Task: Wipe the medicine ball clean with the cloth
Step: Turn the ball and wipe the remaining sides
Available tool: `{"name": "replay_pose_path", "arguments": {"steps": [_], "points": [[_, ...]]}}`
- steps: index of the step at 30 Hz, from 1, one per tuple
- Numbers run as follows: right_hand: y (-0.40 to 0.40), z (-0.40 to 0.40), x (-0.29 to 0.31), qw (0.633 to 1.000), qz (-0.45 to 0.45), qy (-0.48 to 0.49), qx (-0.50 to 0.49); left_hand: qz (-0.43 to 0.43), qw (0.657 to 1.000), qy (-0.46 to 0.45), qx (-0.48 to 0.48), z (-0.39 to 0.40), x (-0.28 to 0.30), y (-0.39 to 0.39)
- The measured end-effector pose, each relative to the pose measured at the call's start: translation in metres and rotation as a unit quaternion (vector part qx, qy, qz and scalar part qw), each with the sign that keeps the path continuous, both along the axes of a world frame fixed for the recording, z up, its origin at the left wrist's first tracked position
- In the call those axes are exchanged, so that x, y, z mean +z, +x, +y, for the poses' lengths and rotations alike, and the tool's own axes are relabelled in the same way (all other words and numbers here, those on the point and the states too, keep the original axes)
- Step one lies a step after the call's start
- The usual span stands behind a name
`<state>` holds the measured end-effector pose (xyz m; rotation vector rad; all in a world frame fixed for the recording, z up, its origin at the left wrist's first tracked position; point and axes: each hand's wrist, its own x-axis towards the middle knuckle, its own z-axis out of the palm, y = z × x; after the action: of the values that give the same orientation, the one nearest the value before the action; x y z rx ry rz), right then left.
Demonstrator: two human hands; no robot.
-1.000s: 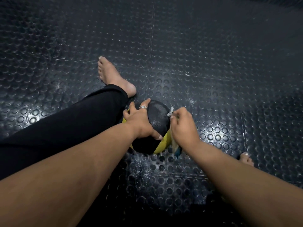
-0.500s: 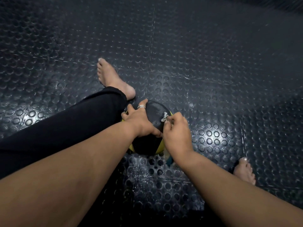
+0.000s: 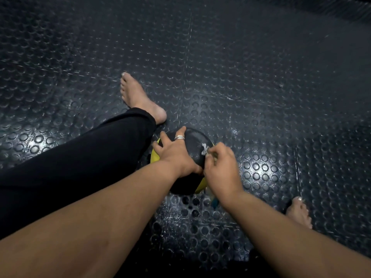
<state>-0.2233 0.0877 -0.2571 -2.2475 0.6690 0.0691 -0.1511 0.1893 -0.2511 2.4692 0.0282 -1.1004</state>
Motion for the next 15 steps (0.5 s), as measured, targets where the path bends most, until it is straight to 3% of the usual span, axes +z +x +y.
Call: {"name": "replay_pose_path", "arguments": {"steps": [6,11,15], "points": [[0.039,-0.02,-0.012,0.998,0.057,0.0,-0.018,0.009,1.0,-0.001,-0.014,0.007,0.003,-0.001],[0.007,-0.007,-0.001,1.0,0.019,0.008,0.01,0.017,1.0,0.0,0.0,0.005,0.006,0.006],[0.027,-0.032,-0.005,0.997,0.076,0.013,0.008,0.0,1.0,0.013,-0.013,0.002,0.007,-0.003]]}}
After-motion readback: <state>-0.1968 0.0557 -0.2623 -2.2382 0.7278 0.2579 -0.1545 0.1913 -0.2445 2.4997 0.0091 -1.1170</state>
